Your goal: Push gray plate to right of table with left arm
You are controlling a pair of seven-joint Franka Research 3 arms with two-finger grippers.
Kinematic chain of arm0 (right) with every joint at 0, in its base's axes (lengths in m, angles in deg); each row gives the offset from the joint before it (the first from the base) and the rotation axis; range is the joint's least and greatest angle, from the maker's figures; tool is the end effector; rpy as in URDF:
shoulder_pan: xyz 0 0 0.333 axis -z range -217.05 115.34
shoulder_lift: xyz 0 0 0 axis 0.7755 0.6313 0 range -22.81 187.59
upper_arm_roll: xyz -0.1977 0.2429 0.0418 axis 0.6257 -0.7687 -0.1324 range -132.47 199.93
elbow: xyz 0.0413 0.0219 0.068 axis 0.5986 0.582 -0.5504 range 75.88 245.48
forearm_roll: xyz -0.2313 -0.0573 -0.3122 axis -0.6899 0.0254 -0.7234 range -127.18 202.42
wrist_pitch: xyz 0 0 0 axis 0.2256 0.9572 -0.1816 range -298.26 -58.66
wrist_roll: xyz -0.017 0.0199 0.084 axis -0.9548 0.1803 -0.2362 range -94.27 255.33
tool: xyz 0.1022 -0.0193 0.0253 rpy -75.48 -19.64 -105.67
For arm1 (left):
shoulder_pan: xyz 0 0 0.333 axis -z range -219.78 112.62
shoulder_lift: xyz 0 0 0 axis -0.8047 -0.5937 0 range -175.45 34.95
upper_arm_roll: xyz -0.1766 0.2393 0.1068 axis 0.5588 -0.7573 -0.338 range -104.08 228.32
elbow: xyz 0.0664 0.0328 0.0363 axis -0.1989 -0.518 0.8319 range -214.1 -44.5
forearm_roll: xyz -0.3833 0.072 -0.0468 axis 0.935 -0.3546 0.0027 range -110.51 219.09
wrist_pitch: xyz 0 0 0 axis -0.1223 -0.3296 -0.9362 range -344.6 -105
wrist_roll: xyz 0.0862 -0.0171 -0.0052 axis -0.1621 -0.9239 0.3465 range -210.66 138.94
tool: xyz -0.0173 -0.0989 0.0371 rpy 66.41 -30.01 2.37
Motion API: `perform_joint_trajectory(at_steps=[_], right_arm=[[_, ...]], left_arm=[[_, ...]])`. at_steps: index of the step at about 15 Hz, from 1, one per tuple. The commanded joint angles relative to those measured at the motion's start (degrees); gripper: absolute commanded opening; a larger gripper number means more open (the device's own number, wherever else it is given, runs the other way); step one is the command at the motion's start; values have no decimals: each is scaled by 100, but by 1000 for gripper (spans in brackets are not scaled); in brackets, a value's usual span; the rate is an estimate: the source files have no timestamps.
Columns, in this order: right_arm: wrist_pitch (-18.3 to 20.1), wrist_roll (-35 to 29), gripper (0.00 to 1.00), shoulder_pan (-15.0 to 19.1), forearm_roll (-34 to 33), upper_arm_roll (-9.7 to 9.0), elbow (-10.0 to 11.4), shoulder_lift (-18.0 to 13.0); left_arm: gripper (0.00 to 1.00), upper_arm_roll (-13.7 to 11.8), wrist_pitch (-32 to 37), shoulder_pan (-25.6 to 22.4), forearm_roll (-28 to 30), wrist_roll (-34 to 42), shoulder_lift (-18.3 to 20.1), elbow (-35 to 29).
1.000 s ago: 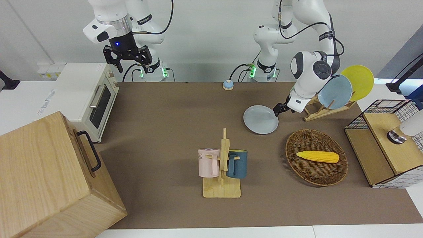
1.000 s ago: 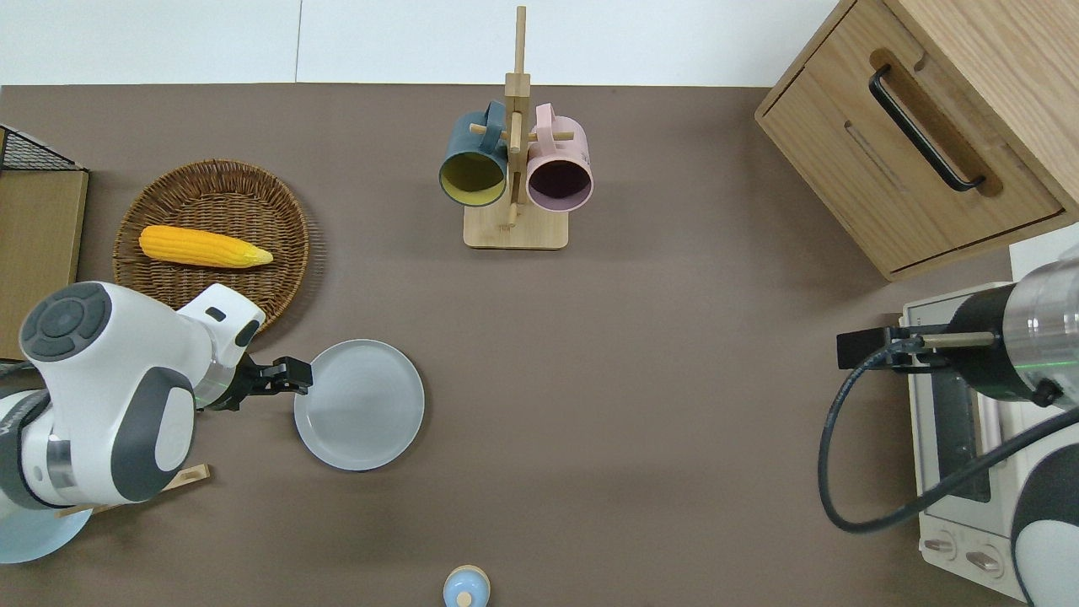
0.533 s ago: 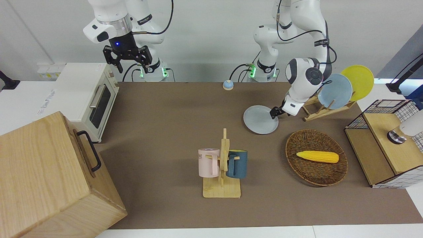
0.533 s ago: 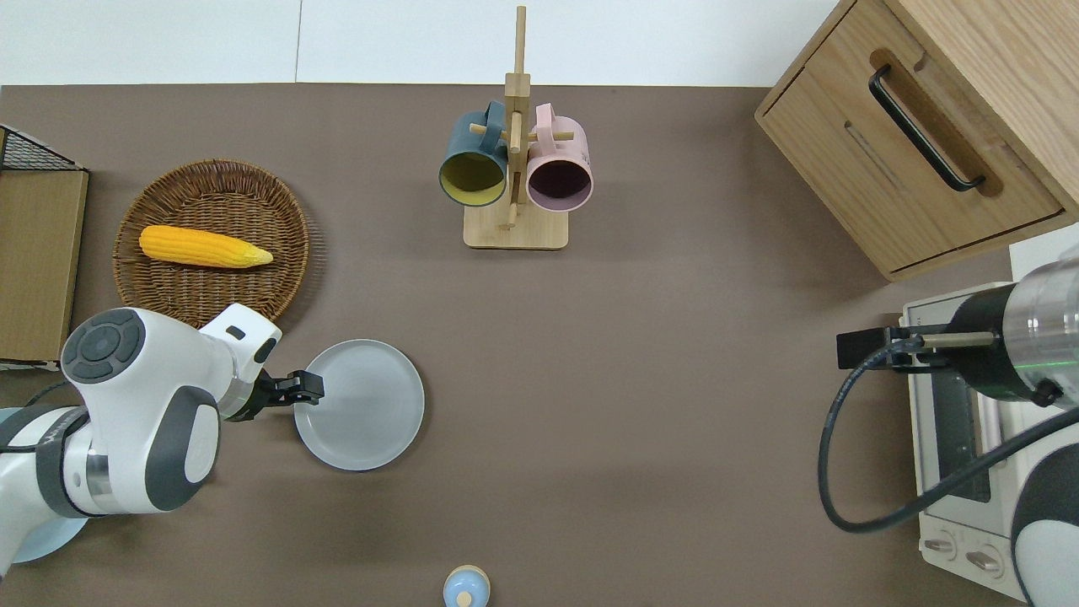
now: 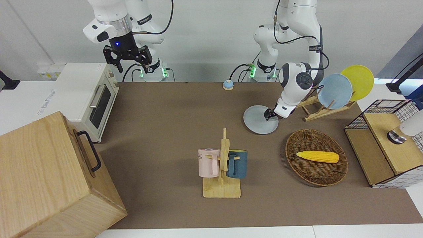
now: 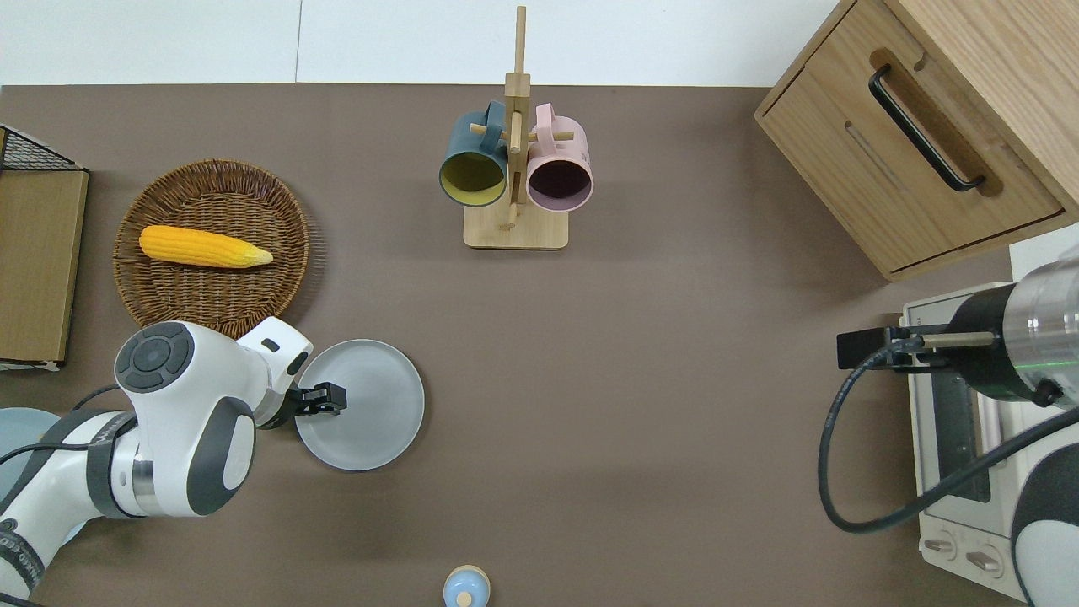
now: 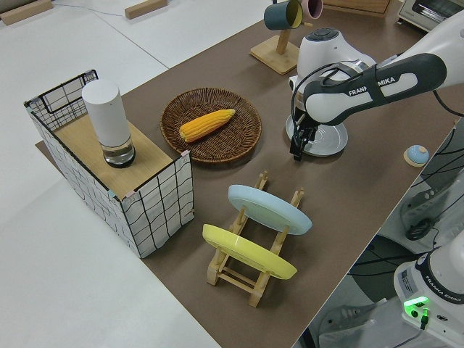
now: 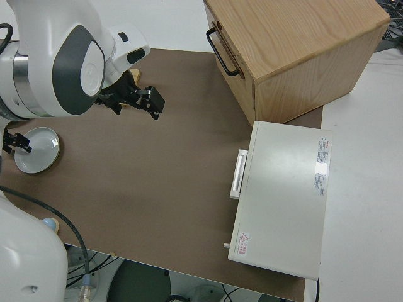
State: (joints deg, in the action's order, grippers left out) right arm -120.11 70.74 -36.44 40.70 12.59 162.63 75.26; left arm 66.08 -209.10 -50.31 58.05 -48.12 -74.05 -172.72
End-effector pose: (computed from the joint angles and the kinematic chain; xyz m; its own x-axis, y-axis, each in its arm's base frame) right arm 0.5061 0.0789 0.6525 0.9986 -0.0531 -0.0041 -0.0532 -0.9986 -0.0080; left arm 0.4839 -0.0634 0.2887 0.9766 0.1300 -0.1711 0.1340 -0.9909 0.0119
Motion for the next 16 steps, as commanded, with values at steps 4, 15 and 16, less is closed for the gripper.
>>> perform_joint_trajectory(at_steps=[4, 15, 16], right_arm=[[-1, -59, 996, 140, 123, -83, 156, -157], [-1, -59, 996, 140, 123, -83, 156, -157], [-1, -67, 996, 140, 123, -83, 156, -157]], left_arm=[[291, -71, -158, 60, -78, 540, 82, -228], [0, -132, -166, 33, -78, 541, 82, -219], [0, -132, -166, 33, -87, 541, 82, -219]])
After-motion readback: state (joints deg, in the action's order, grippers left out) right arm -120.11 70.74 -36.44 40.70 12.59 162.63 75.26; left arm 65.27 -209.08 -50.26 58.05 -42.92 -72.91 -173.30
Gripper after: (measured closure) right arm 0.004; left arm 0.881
